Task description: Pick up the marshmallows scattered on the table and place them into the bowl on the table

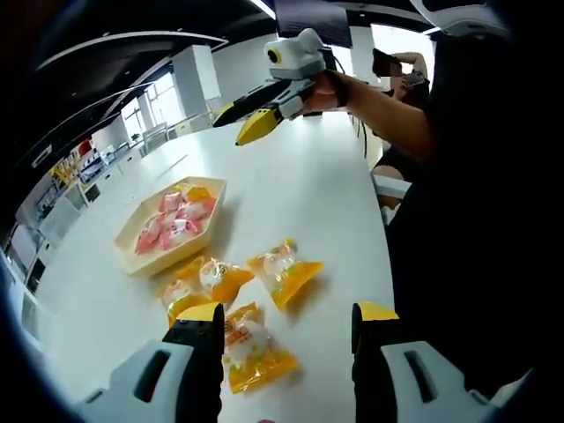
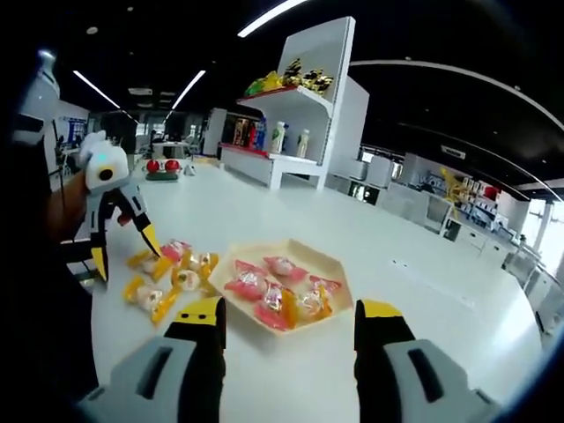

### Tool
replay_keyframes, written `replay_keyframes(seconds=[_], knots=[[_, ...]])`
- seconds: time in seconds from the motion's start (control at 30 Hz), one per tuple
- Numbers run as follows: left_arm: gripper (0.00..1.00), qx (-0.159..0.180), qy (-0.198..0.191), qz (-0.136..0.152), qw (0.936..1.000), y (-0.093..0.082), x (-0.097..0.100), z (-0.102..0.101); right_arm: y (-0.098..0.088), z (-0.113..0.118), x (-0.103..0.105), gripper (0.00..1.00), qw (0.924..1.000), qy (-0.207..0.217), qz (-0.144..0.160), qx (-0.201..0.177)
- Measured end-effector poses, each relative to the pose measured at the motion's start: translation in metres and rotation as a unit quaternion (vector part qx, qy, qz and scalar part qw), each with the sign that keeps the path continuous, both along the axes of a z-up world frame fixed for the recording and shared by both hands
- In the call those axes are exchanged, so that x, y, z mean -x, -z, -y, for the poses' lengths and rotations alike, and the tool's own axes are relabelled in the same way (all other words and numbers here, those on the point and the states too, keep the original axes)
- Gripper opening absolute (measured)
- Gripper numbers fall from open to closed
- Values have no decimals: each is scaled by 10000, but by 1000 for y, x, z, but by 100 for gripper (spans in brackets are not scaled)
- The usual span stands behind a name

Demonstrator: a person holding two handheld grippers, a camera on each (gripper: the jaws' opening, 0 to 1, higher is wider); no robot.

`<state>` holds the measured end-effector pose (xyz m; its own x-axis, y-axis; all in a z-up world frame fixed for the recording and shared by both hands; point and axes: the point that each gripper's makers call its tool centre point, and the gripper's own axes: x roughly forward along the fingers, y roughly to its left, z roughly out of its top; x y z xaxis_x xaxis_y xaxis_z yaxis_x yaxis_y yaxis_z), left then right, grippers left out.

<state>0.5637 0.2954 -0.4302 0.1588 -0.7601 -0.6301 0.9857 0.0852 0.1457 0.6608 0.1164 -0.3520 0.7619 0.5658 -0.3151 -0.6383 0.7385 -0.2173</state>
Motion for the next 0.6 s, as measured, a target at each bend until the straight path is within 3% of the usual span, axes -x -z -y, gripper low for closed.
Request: replay_keyframes(seconds=[0.23,0.6], knots=[[58,25,-19,-11,10000,1,0,1,12,-2,11,59,9998,-76,-147,70],[58,92,-156,-43,9998,1,-5,3,9,7,15,59,9999,11,-87,105]])
